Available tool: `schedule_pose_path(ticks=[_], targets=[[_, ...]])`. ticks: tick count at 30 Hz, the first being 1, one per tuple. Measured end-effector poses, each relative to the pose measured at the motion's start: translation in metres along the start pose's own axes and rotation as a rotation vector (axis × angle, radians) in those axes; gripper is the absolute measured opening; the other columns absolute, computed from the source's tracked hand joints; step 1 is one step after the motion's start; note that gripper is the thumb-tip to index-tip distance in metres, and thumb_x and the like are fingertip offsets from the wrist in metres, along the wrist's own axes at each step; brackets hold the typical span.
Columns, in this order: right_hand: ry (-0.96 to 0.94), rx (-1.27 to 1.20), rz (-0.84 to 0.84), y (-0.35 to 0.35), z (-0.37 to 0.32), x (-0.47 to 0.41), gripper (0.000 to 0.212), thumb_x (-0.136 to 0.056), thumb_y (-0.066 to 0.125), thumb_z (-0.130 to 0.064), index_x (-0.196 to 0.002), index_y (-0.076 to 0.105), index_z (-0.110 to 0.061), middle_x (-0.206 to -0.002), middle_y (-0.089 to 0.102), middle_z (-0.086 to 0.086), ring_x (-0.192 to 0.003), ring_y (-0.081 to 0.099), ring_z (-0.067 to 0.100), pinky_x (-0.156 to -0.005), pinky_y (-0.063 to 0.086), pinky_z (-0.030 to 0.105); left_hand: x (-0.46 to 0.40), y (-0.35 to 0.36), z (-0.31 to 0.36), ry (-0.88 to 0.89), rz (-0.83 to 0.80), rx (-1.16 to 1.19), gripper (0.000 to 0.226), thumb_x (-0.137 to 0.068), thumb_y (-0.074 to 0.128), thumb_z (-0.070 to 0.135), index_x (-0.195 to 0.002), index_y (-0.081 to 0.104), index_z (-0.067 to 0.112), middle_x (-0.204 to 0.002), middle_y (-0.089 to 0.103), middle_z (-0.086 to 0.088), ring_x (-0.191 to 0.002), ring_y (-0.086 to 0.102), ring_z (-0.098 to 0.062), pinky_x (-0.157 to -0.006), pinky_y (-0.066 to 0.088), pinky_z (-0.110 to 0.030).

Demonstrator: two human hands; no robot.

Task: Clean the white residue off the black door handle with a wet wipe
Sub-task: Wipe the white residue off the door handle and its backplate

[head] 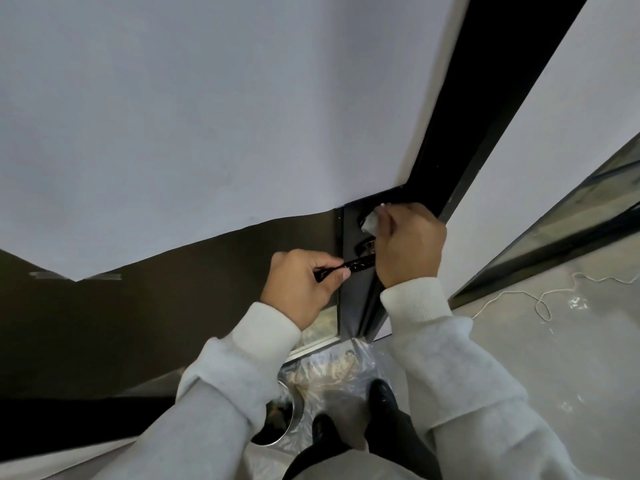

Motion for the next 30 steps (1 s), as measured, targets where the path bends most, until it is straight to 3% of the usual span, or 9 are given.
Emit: schedule_pose_path(ticks=[2, 4, 8, 13, 15, 20, 23, 27, 30], targets=[[0.142, 0.03, -0.024, 0.001, 0.005, -0.001, 0.033, -0.096, 0.059, -0.027, -0.072, 0.072, -0.01, -0.068, 0.067, 0.01, -0.054, 0.054, 0.025, -0.056, 0.022, 0.02, -0.003, -0.002, 0.004, 0.004, -0.015, -0.024, 0.015, -0.086, 0.077, 0.034, -0.098, 0.081, 0.026, -0.095, 0.079, 0.011, -0.1, 0.068, -0.016, -0.096, 0.045, -0.016], [0.354, -0.053, -0.04, 0.0, 0.008, 0.002, 0.035, -0.097, 0.058, -0.034, -0.074, 0.074, -0.013, -0.066, 0.07, 0.006, -0.054, 0.054, 0.02, -0.057, 0.029, 0.019, -0.006, -0.002, 0.005, 0.003, -0.034, -0.03, 0.016, -0.086, 0.077, 0.031, -0.1, 0.081, 0.024, -0.098, 0.079, 0.008, -0.104, 0.067, -0.015, -0.098, 0.049, -0.023], [0.914, -0.625, 0.045, 0.002, 0.013, 0.01, 0.017, -0.087, 0.074, -0.033, -0.084, 0.08, -0.017, -0.071, 0.076, -0.005, -0.07, 0.072, 0.009, -0.074, 0.054, 0.022, -0.008, -0.001, 0.005, -0.002, -0.047, -0.031, 0.016, -0.087, 0.077, 0.031, -0.101, 0.081, 0.025, -0.099, 0.079, 0.008, -0.106, 0.065, -0.019, -0.099, 0.051, -0.037], [1.411, -1.264, -0.037, 0.017, 0.017, 0.019, 0.023, -0.083, 0.08, -0.021, -0.098, 0.073, -0.004, -0.088, 0.077, 0.01, -0.073, 0.074, 0.023, -0.067, 0.059, 0.034, -0.006, 0.0, 0.004, -0.029, -0.041, -0.042, 0.011, -0.087, 0.075, 0.033, -0.096, 0.081, 0.029, -0.091, 0.076, 0.014, -0.109, 0.059, -0.027, -0.098, 0.048, -0.04], [1.467, -1.402, -0.109, 0.021, 0.017, 0.018, 0.03, -0.089, 0.073, -0.024, -0.111, 0.07, -0.005, -0.097, 0.076, 0.011, -0.082, 0.076, 0.024, -0.066, 0.061, 0.036, -0.005, 0.001, 0.005, -0.04, -0.039, -0.037, 0.01, -0.087, 0.076, 0.033, -0.095, 0.081, 0.031, -0.085, 0.072, 0.017, -0.107, 0.059, -0.026, -0.097, 0.048, -0.037], [1.507, -1.596, -0.241, 0.024, 0.014, 0.015, 0.02, -0.093, 0.067, -0.028, -0.101, 0.071, -0.01, -0.089, 0.077, 0.009, -0.079, 0.076, 0.024, -0.075, 0.061, 0.041, -0.005, 0.001, 0.005, -0.048, -0.026, -0.045, 0.01, -0.086, 0.077, 0.033, -0.094, 0.081, 0.03, -0.091, 0.077, 0.013, -0.106, 0.06, -0.025, -0.096, 0.048, -0.036], [1.468, -1.637, -0.247, 0.021, 0.013, 0.01, 0.017, -0.096, 0.064, -0.024, -0.093, 0.072, -0.009, -0.079, 0.077, 0.005, -0.07, 0.076, 0.02, -0.062, 0.062, 0.036, -0.003, 0.0, 0.005, -0.056, -0.018, -0.04, 0.009, -0.086, 0.077, 0.034, -0.094, 0.08, 0.032, -0.091, 0.077, 0.015, -0.105, 0.062, -0.027, -0.097, 0.049, -0.037], [1.357, -1.431, -0.178, 0.022, 0.011, 0.01, 0.015, -0.087, 0.075, -0.017, -0.096, 0.075, -0.005, -0.091, 0.077, 0.007, -0.077, 0.075, 0.021, -0.065, 0.061, 0.033, -0.002, 0.0, 0.008, -0.073, -0.024, -0.07, 0.01, -0.087, 0.075, 0.035, -0.096, 0.08, 0.034, -0.09, 0.076, 0.013, -0.106, 0.057, -0.025, -0.088, 0.04, -0.025], [1.241, -1.131, -0.038, 0.019, 0.011, 0.015, 0.023, -0.071, 0.087, -0.016, -0.079, 0.07, -0.004, -0.076, 0.07, 0.011, -0.066, 0.068, 0.024, -0.06, 0.058, 0.032, -0.002, 0.0, 0.008, -0.074, -0.024, -0.074, 0.012, -0.088, 0.075, 0.035, -0.098, 0.08, 0.032, -0.092, 0.076, 0.011, -0.108, 0.056, -0.024, -0.085, 0.036, -0.021]])
Point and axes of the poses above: each hand's wrist, its own x-axis away from the middle knuckle, its own y-axis out of the palm, z = x × y, the point moved 2 cm from there along -x, towards the middle knuckle
